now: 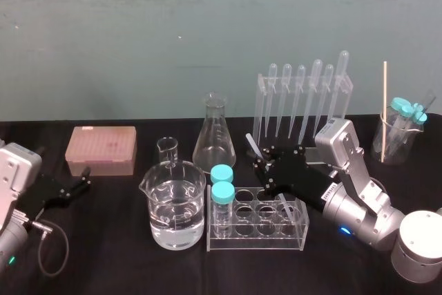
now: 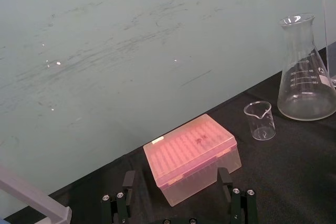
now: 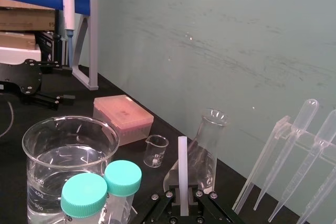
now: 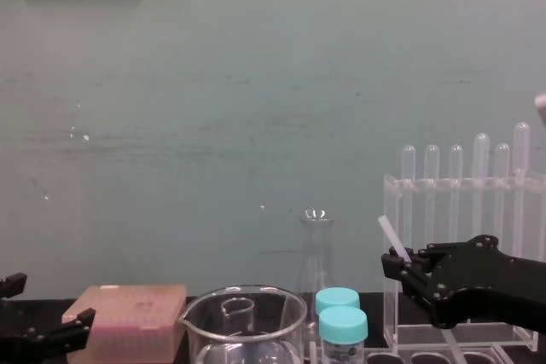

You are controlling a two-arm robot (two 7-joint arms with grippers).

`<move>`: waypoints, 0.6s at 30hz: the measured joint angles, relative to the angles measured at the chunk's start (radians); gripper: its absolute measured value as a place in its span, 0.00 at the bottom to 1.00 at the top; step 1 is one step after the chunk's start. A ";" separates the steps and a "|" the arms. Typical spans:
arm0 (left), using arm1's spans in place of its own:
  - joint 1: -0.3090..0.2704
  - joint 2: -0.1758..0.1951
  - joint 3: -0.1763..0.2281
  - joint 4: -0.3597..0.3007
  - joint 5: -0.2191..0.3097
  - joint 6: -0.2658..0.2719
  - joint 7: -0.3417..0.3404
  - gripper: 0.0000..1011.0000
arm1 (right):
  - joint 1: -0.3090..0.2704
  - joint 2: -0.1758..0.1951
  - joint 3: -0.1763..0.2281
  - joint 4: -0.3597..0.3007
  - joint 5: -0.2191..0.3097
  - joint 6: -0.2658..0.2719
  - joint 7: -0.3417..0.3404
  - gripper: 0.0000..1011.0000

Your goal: Pick up the stirring rod with one hand, then place it down.

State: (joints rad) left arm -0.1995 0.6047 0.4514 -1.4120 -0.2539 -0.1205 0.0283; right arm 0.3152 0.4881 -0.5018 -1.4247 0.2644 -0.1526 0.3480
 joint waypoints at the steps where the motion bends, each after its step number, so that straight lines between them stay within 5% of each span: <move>1: 0.000 0.000 0.000 0.000 0.000 0.000 0.000 0.99 | 0.000 0.000 0.000 0.000 0.000 0.000 0.000 0.07; 13: 0.000 0.000 0.000 0.000 0.000 0.000 0.000 0.99 | 0.000 0.000 0.000 0.000 0.000 0.000 0.000 0.07; 18: 0.000 0.000 0.000 0.000 0.000 0.000 0.000 0.99 | -0.014 -0.015 0.040 -0.012 0.014 -0.036 -0.006 0.07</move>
State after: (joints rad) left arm -0.1995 0.6047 0.4514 -1.4120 -0.2539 -0.1205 0.0283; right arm 0.3012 0.4726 -0.4615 -1.4372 0.2787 -0.1885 0.3420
